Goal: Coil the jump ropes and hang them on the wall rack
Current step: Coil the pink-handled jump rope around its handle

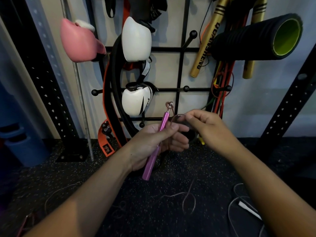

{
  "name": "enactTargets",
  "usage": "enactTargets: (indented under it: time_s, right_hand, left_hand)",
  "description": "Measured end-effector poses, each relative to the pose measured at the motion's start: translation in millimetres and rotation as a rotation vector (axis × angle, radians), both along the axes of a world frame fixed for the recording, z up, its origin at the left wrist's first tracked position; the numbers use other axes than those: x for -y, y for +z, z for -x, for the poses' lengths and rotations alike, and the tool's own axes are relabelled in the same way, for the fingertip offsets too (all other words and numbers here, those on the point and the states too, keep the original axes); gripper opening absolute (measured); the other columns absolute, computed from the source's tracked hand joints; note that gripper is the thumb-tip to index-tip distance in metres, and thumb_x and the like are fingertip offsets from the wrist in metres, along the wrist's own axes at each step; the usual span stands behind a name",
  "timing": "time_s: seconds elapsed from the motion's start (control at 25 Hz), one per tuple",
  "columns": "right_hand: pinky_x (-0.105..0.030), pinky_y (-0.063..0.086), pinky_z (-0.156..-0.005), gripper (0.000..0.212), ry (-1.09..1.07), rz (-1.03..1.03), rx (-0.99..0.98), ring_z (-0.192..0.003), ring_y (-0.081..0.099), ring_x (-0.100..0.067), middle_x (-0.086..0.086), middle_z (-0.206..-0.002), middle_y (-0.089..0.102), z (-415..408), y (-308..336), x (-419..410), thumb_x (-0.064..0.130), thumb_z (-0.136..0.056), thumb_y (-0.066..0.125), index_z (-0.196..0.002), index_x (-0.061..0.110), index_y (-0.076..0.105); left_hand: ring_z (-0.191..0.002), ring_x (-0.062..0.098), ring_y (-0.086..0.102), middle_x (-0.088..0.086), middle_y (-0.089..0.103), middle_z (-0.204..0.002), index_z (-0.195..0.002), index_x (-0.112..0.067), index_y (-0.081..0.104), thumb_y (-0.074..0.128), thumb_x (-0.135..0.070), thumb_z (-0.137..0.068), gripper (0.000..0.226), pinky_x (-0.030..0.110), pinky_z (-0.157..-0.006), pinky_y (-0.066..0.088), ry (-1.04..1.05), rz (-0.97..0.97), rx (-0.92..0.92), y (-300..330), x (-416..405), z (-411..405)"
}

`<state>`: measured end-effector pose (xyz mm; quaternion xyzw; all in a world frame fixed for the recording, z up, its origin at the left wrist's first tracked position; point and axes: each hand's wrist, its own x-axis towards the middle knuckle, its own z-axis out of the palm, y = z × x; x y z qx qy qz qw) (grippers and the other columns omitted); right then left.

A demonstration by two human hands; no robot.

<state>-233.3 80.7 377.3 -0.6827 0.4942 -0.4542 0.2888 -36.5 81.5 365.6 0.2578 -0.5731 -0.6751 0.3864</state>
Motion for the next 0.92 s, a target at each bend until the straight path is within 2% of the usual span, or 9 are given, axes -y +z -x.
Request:
enactTargets:
  time_s: [0.12,0.24,0.32,0.44,0.6,0.68,0.76,0.84,0.92]
  right_hand:
    - [-0.037,0.042,-0.052,0.021,-0.011,-0.019,0.024,-0.054,0.049,-0.03,-0.001,-0.065,0.07,6.4,4.9,-0.4,0.025,-0.105,0.055,-0.102,0.024,0.077]
    - [-0.027,0.04,-0.046,0.027,-0.141,0.046,0.045,-0.045,0.046,-0.021,-0.001,-0.053,0.067,6.0,4.0,-5.6,0.042,-0.095,0.067,-0.082,0.021,0.077]
    - [-0.025,0.04,-0.045,0.035,-0.213,0.086,0.039,-0.045,0.045,-0.019,0.003,-0.047,0.058,5.2,2.0,-5.7,0.047,-0.093,0.068,-0.075,0.018,0.075]
    - [-0.016,0.038,-0.049,0.025,-0.116,-0.006,0.159,-0.05,0.048,-0.005,0.012,-0.057,0.06,8.5,-1.1,0.9,0.026,-0.105,0.055,-0.098,0.016,0.077]
    - [-0.027,0.036,-0.042,0.017,-0.107,-0.096,0.255,-0.047,0.043,-0.017,-0.007,-0.069,0.073,14.5,-9.2,1.4,0.027,-0.101,0.062,-0.106,0.014,0.071]
    - [-0.028,0.039,-0.044,0.024,-0.098,-0.163,0.106,-0.045,0.045,-0.022,-0.009,-0.067,0.074,8.4,-18.6,-3.1,0.04,-0.098,0.064,-0.095,0.016,0.07]
    - [-0.031,0.045,-0.049,0.027,0.161,-0.3,-0.058,-0.047,0.053,-0.024,-0.008,-0.063,0.072,-6.3,-23.1,-12.4,0.045,-0.101,0.055,-0.099,0.024,0.072]
    - [-0.032,0.049,-0.053,0.027,0.419,-0.415,-0.155,-0.047,0.054,-0.02,-0.005,-0.058,0.064,-17.4,-18.2,-23.4,0.041,-0.106,0.047,-0.114,0.03,0.07]
    - [-0.037,0.055,-0.055,0.025,0.454,-0.376,-0.276,-0.047,0.052,-0.013,0.004,-0.055,0.055,-14.7,-4.0,-26.4,0.037,-0.107,0.047,-0.12,0.03,0.068]
  left_hand:
    - [-0.039,0.009,0.054,0.002,0.065,-0.059,-0.1,-0.011,0.075,0.055,-0.034,-0.097,0.031,0.02,-0.043,0.042,0.025,0.023,0.035,-1.6,-2.1,1.9]
    - [-0.031,0.004,0.033,-0.005,0.048,-0.048,-0.095,-0.011,0.075,0.056,-0.038,-0.097,0.033,0.026,-0.038,0.02,0.029,0.02,-0.033,-4.5,0.0,0.9]
    - [-0.04,0.006,0.045,-0.001,0.058,-0.059,-0.1,-0.009,0.075,0.055,-0.031,-0.098,0.029,0.021,-0.039,0.031,-0.015,0.004,-0.06,-0.2,-2.7,1.6]
    - [-0.065,0.017,0.074,0.006,0.072,-0.066,-0.099,-0.004,0.072,0.054,-0.028,-0.095,0.031,0.024,-0.059,0.059,-0.026,-0.057,-0.11,6.0,-10.4,6.5]
    - [-0.035,0.003,0.053,-0.004,0.06,-0.049,-0.096,-0.009,0.078,0.053,-0.034,-0.094,0.035,0.016,-0.038,0.044,0.006,-0.097,-0.258,10.7,-14.5,7.6]
    - [-0.065,0.008,0.074,0.004,0.079,-0.087,-0.12,-0.004,0.07,0.051,-0.026,-0.097,0.037,0.018,-0.059,0.059,-0.001,-0.135,-0.475,16.2,-9.8,8.8]
    - [-0.11,0.018,0.072,0.008,0.072,-0.126,-0.139,-0.004,0.054,0.045,-0.016,-0.102,0.04,0.027,-0.093,0.057,0.062,-0.049,-0.517,18.6,-1.3,9.2]
    - [-0.121,0.019,0.067,0.006,0.068,-0.134,-0.146,-0.01,0.045,0.041,-0.013,-0.107,0.039,0.03,-0.107,0.049,0.209,0.178,-0.251,19.0,6.4,5.0]
    - [-0.115,0.013,0.07,0.003,0.074,-0.125,-0.142,-0.014,0.05,0.043,-0.017,-0.108,0.034,0.029,-0.107,0.047,0.301,0.399,0.15,17.1,12.5,-5.8]
